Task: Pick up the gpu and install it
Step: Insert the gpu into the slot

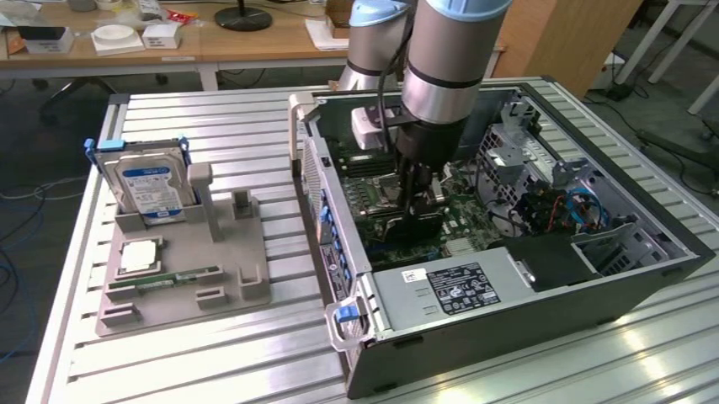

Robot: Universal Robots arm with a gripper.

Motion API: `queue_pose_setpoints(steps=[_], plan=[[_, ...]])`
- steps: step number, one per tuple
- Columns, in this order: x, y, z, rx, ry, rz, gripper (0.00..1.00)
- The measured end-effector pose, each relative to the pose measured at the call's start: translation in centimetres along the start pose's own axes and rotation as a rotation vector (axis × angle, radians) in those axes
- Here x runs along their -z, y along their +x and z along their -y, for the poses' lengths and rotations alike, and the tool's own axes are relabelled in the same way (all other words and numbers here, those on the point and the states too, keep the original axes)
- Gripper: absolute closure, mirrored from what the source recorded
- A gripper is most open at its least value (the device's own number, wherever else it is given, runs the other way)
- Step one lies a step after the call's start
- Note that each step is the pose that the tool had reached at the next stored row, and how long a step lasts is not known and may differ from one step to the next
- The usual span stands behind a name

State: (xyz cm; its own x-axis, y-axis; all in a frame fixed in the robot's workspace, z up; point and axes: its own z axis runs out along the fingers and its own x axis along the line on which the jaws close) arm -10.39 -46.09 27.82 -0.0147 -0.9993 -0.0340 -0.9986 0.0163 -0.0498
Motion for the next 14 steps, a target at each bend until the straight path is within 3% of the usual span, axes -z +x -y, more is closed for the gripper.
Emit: queue_pose_setpoints(steps=[4,8,10,14], plan=[[0.06,-0.01,0.00,0.000,0.0014,0.0002,0.67],[0.07,0.00,0.00,0.000,0.0013,0.0000,0.86],[0.07,0.00,0.00,0.000,0.0012,0.0000,0.90],[0.07,0.00,0.00,0.000,0.0013,0.0000,0.90]])
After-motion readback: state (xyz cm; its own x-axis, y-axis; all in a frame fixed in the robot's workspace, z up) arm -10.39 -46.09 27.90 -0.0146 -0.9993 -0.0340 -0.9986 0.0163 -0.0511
